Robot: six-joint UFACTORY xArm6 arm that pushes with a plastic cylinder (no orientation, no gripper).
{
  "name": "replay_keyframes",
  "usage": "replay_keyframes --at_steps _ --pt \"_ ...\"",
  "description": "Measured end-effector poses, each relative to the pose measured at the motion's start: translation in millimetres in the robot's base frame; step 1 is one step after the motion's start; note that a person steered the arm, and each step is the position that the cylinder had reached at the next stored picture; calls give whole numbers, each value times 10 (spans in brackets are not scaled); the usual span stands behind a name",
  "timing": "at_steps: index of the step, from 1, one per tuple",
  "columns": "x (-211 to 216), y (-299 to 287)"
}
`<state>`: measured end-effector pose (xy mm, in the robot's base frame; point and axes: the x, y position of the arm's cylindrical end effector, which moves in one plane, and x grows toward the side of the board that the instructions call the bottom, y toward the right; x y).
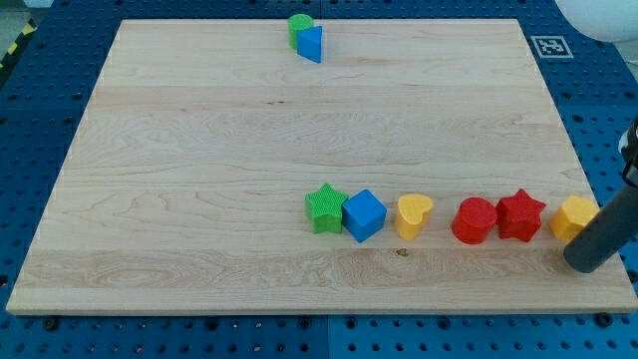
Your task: Slightly move the red circle parallel to the yellow heart
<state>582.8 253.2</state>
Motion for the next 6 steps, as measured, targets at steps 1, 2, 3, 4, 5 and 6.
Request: replay_keyframes --at_steps 1,2,3,4,5,6 --pt "33 -213" --pt "33 -668" --pt "34 -996" --pt "23 -1107" --pt "23 -922" --pt "4 -836"
